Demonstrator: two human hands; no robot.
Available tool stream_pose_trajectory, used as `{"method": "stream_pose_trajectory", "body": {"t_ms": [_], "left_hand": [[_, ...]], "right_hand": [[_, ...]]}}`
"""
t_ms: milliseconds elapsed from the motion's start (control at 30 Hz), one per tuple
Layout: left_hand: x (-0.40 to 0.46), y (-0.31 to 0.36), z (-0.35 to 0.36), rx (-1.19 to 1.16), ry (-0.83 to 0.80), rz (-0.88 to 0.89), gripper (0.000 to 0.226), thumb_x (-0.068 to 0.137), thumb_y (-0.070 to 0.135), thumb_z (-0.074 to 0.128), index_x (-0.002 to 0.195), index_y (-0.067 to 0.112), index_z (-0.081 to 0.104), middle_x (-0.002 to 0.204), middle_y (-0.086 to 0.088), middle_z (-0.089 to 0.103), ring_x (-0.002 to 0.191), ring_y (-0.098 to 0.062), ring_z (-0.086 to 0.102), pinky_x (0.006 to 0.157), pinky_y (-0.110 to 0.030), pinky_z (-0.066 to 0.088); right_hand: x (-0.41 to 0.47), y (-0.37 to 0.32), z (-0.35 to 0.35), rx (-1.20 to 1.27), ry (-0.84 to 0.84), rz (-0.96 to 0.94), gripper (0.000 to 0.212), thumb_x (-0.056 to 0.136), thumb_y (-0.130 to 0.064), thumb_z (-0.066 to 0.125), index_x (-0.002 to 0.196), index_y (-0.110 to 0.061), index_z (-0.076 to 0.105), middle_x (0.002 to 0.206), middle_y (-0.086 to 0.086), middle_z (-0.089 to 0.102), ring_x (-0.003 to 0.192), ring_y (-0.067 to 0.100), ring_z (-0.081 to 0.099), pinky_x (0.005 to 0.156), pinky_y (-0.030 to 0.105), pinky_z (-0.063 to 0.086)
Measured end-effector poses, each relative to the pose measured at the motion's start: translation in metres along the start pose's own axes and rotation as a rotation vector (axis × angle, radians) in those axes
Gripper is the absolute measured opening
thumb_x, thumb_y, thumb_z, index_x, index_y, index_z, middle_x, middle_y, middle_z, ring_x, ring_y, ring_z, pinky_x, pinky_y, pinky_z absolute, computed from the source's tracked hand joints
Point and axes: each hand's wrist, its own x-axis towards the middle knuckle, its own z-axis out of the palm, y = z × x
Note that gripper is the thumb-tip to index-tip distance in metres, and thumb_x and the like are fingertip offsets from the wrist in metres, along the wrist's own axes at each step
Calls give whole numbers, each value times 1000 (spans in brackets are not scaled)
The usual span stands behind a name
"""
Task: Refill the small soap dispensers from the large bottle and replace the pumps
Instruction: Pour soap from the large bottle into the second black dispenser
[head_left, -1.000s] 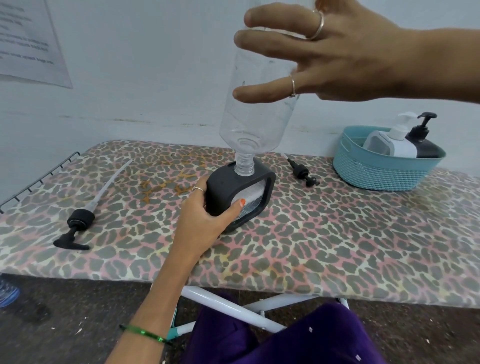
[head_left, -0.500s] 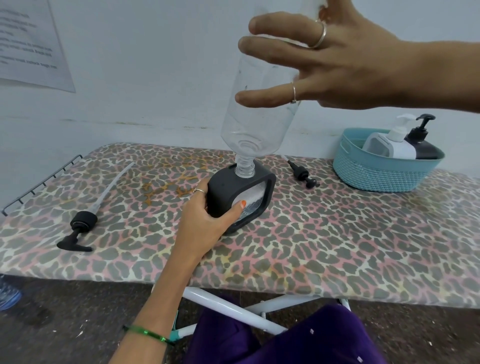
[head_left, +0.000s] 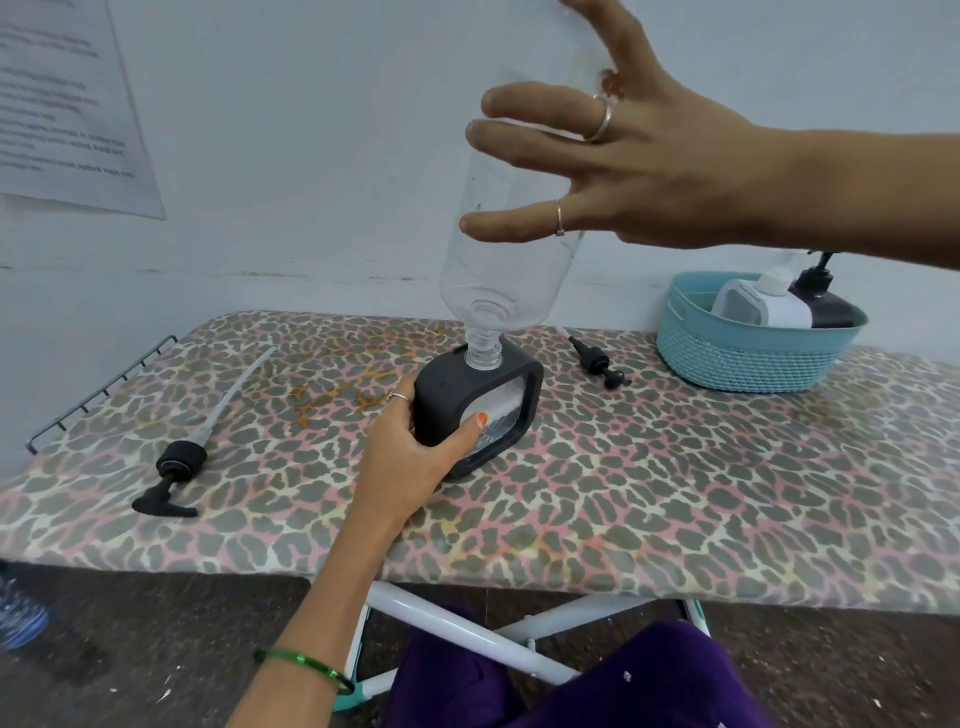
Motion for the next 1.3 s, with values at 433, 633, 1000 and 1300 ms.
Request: {"method": "stream_pose_trajectory", "body": {"t_ms": [433, 633, 1000, 1300], "left_hand": [[-1, -2, 0, 6, 3, -44, 45, 80, 22, 76, 117, 32, 54, 111, 15, 64, 97, 5, 62, 82, -18, 54], [-1, -2, 0, 19, 3, -33, 45, 79, 22, 76, 116, 34, 52, 111, 17, 63, 97, 6, 61, 81, -15, 53], [1, -4, 0, 7, -1, -35, 46, 81, 20, 75, 120, 30, 53, 112, 14, 65, 98, 4, 62, 83, -20, 54], [1, -7, -1, 27, 6, -28, 46, 79, 22, 76, 118, 33, 54, 112, 15, 64, 100, 1, 62, 84, -21, 54]], "right_hand": [[1, -3, 1, -118, 133, 6, 68, 88, 16, 42, 139, -29, 41, 120, 9, 61, 119, 30, 55, 99, 69, 30], [-1, -2, 3, -136, 146, 31, 66, 90, 12, 44, 141, -29, 40, 122, 10, 60, 122, 30, 53, 102, 69, 30], [-9, -9, 5, -158, 121, 96, 69, 88, 13, 42, 141, -30, 42, 123, 6, 61, 119, 27, 56, 100, 67, 37], [-25, -12, 7, -24, 104, 196, 66, 89, 4, 45, 144, -31, 36, 127, 9, 59, 122, 32, 53, 99, 71, 31]]}}
